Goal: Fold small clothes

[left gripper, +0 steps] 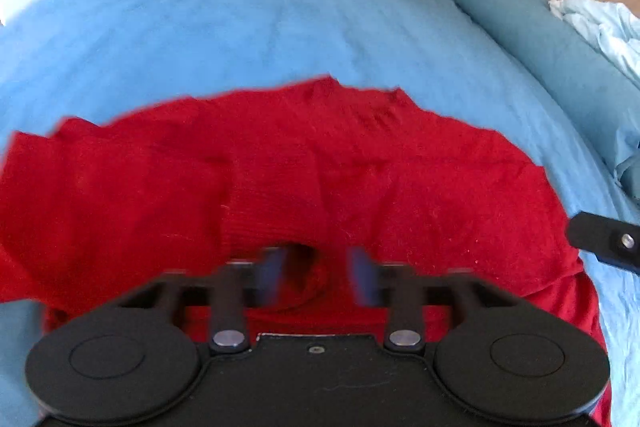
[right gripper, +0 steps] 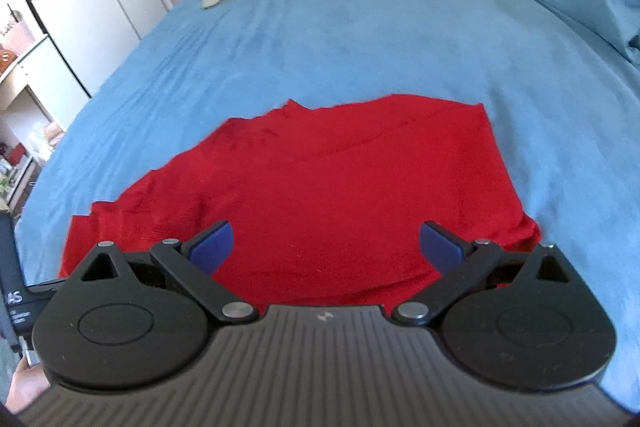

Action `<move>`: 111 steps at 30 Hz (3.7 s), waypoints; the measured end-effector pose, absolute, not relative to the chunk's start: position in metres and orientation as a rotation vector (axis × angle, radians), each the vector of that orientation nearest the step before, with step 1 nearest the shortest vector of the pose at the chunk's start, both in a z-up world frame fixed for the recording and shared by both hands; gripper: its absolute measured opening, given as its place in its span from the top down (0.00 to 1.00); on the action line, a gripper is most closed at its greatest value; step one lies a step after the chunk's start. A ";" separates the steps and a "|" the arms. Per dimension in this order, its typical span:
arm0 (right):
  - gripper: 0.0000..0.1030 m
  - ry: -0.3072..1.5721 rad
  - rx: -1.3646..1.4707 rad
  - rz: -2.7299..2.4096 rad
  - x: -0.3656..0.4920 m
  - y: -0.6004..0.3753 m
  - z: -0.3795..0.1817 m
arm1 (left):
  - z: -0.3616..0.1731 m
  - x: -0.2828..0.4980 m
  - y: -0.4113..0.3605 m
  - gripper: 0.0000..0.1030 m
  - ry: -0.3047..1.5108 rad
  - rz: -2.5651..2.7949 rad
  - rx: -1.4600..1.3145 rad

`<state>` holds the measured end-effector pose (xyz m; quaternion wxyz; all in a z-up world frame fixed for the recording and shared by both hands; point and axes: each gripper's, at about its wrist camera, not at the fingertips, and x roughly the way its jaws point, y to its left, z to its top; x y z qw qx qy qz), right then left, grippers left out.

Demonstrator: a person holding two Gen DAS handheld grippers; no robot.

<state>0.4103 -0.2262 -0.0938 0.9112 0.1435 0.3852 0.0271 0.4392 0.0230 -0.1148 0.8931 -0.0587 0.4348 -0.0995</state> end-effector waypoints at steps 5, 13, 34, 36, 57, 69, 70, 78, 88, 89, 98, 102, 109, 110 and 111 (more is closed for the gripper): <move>0.00 0.795 0.226 0.158 0.422 -0.194 -0.082 | -0.094 0.417 0.058 0.27 0.883 -0.117 -0.102; 0.00 0.838 -0.109 0.299 0.456 -0.080 -0.119 | -0.105 0.409 0.141 0.27 0.916 0.045 -0.104; 0.10 0.878 0.392 0.150 0.450 -0.147 -0.165 | -0.124 0.408 0.186 0.27 0.958 0.082 -0.173; 0.12 0.865 0.400 0.143 0.451 -0.146 -0.164 | -0.126 0.407 0.188 0.27 0.959 0.085 -0.168; 0.77 0.586 0.208 0.122 0.466 -0.160 -0.023 | -0.126 0.413 0.162 0.27 0.959 0.027 -0.060; 0.77 0.639 0.277 -0.062 0.454 -0.256 -0.073 | -0.138 0.438 0.131 0.36 0.925 0.068 -0.002; 0.77 0.637 0.283 -0.067 0.452 -0.260 -0.077 | -0.138 0.438 0.131 0.41 0.928 0.071 0.006; 0.77 0.799 0.222 -0.145 0.450 -0.285 -0.145 | -0.141 0.417 0.131 0.50 0.958 0.095 0.043; 0.09 0.725 0.072 0.007 0.423 -0.258 -0.126 | -0.099 0.397 0.104 0.39 0.885 -0.070 0.084; 0.09 0.733 0.076 0.045 0.426 -0.253 -0.128 | -0.097 0.400 0.097 0.39 0.878 -0.101 0.098; 0.09 0.806 0.130 0.062 0.445 -0.265 -0.177 | -0.137 0.426 0.098 0.38 1.012 -0.116 -0.055; 0.09 0.833 0.088 0.071 0.440 -0.264 -0.164 | -0.126 0.419 0.101 0.38 1.040 -0.097 -0.069; 0.05 0.735 0.098 0.098 0.465 -0.256 -0.145 | -0.117 0.433 0.092 0.27 0.949 -0.122 -0.015; 0.05 0.726 0.105 0.096 0.473 -0.256 -0.148 | -0.123 0.439 0.091 0.27 0.966 -0.123 -0.016; 0.05 0.723 0.103 0.090 0.481 -0.256 -0.152 | -0.132 0.445 0.090 0.27 0.993 -0.119 -0.023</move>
